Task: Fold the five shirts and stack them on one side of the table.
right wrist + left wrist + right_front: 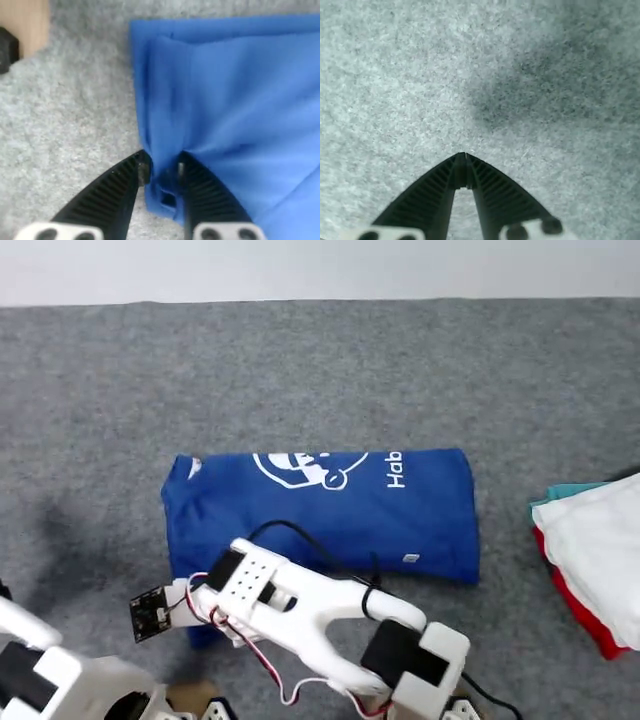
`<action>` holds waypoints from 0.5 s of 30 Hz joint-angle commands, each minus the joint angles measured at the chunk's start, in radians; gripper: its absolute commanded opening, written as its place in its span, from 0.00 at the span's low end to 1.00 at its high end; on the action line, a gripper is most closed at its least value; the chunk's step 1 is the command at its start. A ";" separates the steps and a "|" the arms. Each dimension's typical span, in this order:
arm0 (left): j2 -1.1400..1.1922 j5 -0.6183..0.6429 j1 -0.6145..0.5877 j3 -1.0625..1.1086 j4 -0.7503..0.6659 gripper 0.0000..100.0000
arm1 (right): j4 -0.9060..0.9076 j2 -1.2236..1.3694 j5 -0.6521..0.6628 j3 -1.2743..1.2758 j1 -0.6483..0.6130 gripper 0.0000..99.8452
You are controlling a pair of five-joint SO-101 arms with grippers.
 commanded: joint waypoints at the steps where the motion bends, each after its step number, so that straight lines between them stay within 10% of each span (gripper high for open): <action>1: -0.005 -0.029 -0.006 -0.027 -0.012 0.00 | 0.042 0.030 0.012 -0.049 -0.010 0.04; 15: -0.005 -0.032 -0.003 -0.027 -0.009 0.00 | 0.056 0.044 0.011 -0.218 0.137 0.01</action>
